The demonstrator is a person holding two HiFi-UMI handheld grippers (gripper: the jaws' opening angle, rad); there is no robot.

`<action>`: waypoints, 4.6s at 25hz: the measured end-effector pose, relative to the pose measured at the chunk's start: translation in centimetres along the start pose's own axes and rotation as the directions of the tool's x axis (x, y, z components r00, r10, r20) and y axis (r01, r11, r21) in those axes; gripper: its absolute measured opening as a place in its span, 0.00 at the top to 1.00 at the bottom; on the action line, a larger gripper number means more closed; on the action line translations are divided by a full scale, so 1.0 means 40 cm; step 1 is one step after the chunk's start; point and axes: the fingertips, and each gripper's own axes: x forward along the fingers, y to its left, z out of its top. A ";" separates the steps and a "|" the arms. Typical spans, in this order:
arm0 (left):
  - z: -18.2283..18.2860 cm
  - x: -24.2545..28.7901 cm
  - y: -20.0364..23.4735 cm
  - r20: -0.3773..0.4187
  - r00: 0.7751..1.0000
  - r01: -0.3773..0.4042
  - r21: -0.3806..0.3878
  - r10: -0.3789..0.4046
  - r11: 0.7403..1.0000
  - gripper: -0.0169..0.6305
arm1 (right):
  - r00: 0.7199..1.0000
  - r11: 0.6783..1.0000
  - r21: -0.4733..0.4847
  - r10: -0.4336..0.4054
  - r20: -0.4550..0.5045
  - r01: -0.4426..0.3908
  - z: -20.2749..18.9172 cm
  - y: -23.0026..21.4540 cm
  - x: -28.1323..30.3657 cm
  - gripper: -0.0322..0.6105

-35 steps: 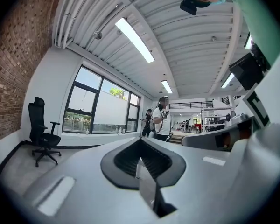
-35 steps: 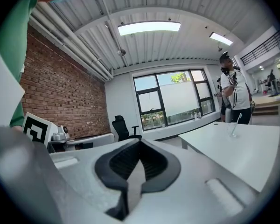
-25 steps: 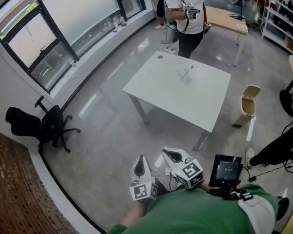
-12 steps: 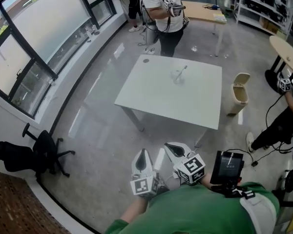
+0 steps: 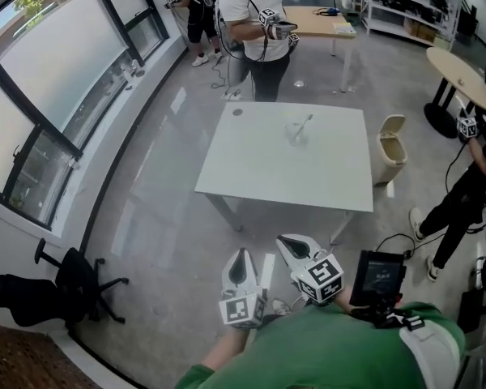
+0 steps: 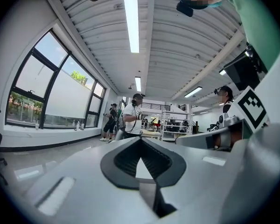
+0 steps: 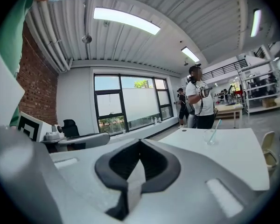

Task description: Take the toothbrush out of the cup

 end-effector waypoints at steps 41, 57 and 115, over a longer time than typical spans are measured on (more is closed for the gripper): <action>-0.036 0.524 -0.012 -0.052 0.950 0.309 0.020 -0.308 0.951 0.96 | 0.950 0.949 0.088 -0.308 0.053 0.302 0.076 -0.396 0.198 0.95; -0.049 0.837 -0.145 -0.087 0.943 0.325 0.034 -0.321 0.945 0.96 | 0.934 0.932 0.117 -0.351 0.066 0.342 0.120 -0.713 0.230 0.95; -0.463 1.382 -0.349 -0.592 0.599 0.775 0.260 -0.539 0.576 0.78 | 0.772 0.729 0.262 -0.623 -0.128 0.632 0.044 -1.074 0.295 0.95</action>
